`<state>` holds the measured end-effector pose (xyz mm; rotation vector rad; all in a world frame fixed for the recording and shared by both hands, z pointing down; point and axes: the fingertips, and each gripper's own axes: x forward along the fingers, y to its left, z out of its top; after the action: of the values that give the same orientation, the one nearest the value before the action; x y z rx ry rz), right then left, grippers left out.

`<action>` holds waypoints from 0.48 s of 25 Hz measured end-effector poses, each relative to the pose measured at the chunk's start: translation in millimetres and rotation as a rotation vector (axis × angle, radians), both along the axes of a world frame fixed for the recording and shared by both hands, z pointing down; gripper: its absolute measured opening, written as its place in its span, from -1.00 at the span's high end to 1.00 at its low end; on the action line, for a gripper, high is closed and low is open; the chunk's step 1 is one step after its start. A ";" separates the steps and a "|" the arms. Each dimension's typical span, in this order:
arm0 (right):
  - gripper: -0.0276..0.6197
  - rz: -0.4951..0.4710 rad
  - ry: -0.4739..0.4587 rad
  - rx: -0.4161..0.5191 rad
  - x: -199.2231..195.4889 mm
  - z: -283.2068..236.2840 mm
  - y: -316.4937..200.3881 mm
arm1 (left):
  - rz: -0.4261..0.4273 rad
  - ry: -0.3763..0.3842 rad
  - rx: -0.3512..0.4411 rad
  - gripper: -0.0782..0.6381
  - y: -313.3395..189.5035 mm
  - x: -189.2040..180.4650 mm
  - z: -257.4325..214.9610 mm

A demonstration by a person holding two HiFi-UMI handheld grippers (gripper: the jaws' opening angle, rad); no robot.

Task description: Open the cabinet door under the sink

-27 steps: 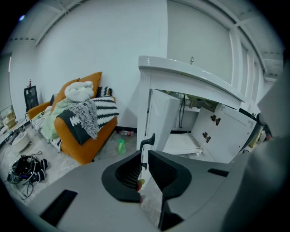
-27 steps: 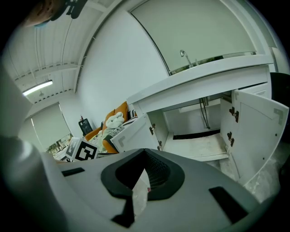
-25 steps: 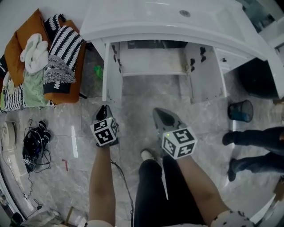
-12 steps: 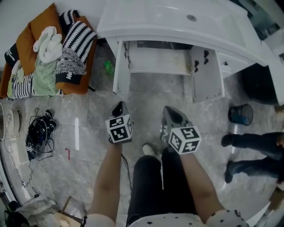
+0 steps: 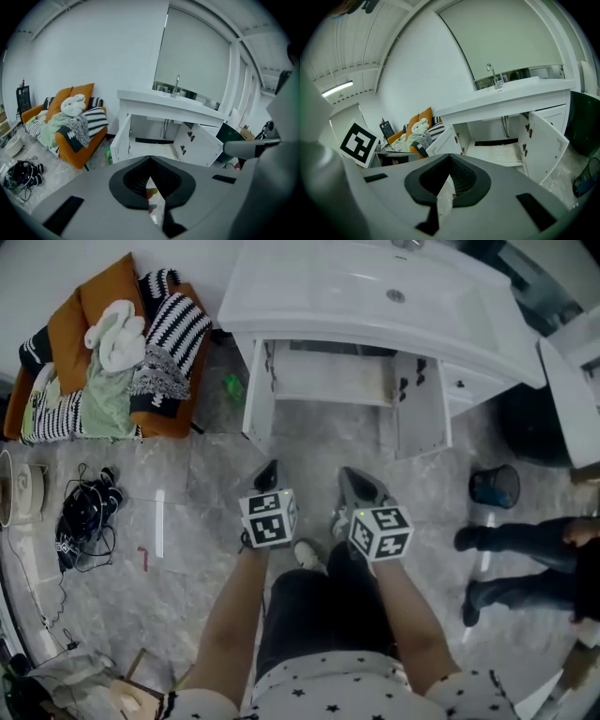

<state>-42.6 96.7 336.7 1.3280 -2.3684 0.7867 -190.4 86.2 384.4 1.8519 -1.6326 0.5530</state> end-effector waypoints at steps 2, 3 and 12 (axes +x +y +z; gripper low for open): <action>0.89 -0.014 0.008 0.001 1.1 -9.6 3.2 | 0.024 -0.015 -0.003 0.77 5.8 9.0 -11.9; 0.89 -0.020 0.012 0.002 2.3 -14.5 4.9 | 0.035 -0.018 -0.001 0.77 7.7 13.6 -18.3; 0.89 -0.048 0.030 0.008 17.9 -54.0 14.7 | 0.076 -0.013 0.014 0.77 16.1 45.6 -75.4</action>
<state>-24.8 111.4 282.8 1.2724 -2.3732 0.7394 -144.8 102.3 308.9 1.9305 -1.5837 0.5879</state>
